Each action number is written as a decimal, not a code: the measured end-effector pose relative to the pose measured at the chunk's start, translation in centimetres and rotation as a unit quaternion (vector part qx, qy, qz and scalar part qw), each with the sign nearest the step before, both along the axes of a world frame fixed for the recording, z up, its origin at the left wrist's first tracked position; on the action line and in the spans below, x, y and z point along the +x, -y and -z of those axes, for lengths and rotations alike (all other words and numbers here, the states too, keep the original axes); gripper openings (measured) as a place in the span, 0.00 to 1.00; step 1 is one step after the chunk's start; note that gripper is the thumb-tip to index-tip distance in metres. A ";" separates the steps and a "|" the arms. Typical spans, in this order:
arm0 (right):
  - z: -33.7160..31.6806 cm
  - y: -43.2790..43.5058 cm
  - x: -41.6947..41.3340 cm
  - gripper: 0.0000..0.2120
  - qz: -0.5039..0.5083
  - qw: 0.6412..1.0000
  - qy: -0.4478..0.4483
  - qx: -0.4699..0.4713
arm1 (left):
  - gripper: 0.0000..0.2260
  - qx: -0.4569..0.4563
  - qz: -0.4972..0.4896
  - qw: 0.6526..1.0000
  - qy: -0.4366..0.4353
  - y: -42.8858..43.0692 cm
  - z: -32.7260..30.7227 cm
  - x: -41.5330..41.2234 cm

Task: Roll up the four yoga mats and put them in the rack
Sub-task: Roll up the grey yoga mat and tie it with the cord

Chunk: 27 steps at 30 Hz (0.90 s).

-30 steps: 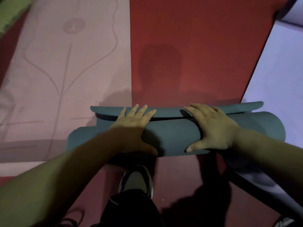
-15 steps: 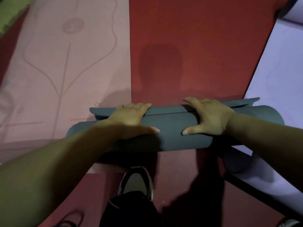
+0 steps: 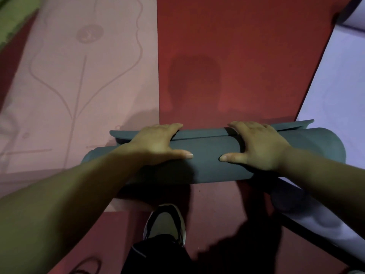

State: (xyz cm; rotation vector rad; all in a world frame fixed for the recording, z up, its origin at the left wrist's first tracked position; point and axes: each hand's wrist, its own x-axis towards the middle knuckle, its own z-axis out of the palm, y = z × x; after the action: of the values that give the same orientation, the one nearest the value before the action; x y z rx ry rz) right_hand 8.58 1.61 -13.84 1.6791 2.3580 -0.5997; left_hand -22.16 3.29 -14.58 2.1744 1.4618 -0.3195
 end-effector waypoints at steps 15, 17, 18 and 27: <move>-0.1 -1.5 -0.6 0.52 0.028 1.000 -0.005 0.000 | 0.48 0.082 -0.025 0.993 -0.078 3.7 0.4 3.1; 0.0 -1.2 -0.7 0.52 0.022 1.000 0.013 0.011 | 0.46 0.055 -0.036 0.995 -0.074 2.5 0.2 3.3; -0.1 -1.0 -0.8 0.54 0.014 1.000 0.020 0.010 | 0.46 0.047 -0.040 0.996 -0.070 2.1 0.1 3.3; -1.9 -3.6 -1.5 0.66 -0.020 0.994 0.048 -0.101 | 0.50 -0.008 -0.030 0.999 -0.033 -2.1 0.2 2.4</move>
State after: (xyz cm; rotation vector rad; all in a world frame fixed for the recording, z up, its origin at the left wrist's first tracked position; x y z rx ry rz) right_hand 7.05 5.22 -11.99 1.5350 2.1778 -0.7081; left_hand -19.77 5.38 -14.80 2.1205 1.5526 -0.3837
